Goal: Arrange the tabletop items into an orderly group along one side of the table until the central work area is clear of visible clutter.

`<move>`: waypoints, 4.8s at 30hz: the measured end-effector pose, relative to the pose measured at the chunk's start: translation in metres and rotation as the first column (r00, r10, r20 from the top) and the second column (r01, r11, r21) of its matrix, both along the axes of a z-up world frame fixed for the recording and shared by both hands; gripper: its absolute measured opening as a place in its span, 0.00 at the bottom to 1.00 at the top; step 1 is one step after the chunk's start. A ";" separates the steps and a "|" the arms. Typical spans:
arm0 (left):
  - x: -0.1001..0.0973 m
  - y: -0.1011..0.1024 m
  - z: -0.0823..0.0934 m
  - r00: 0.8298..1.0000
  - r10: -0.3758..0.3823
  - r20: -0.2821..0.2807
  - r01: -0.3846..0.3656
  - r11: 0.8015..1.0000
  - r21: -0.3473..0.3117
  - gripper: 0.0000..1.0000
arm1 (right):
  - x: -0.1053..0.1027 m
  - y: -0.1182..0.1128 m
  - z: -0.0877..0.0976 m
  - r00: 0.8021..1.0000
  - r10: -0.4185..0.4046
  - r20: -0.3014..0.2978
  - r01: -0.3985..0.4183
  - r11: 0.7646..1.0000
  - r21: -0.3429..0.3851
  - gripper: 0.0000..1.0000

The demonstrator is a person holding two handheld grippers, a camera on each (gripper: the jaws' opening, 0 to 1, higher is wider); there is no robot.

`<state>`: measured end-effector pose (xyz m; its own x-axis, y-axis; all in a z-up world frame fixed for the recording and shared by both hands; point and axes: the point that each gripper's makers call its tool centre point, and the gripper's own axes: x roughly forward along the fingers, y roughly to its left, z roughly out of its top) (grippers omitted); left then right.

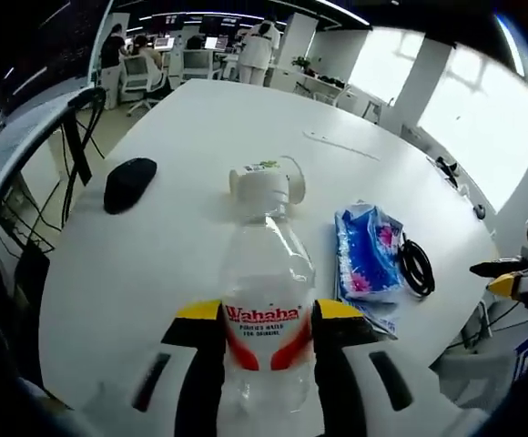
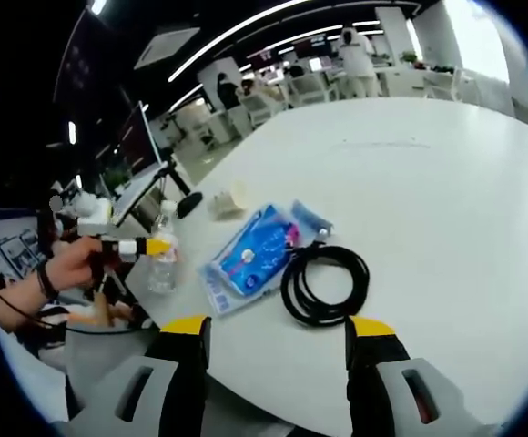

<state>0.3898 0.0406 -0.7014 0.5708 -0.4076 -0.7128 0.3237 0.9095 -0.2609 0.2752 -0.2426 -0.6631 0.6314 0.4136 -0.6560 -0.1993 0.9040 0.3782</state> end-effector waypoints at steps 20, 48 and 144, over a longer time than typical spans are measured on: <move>-0.015 0.004 0.018 0.990 -0.016 0.142 0.013 1.000 0.026 0.36 | -0.004 -0.004 -0.003 1.000 -0.010 0.002 0.010 1.000 0.012 0.60; -0.046 -0.002 0.017 0.976 -0.046 0.214 0.018 0.991 0.133 0.36 | -0.001 -0.007 -0.009 1.000 -0.019 -0.005 0.020 1.000 0.021 0.60; 0.002 0.014 0.011 0.976 0.033 0.215 -0.059 0.992 0.114 0.37 | -0.002 -0.010 0.000 1.000 -0.023 0.008 0.023 1.000 0.010 0.61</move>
<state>0.3915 0.0548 -0.6904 0.7304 -0.2971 -0.6150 0.3171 0.9450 -0.0799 0.2728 -0.2528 -0.6631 0.6461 0.4057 -0.6465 -0.1818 0.9044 0.3860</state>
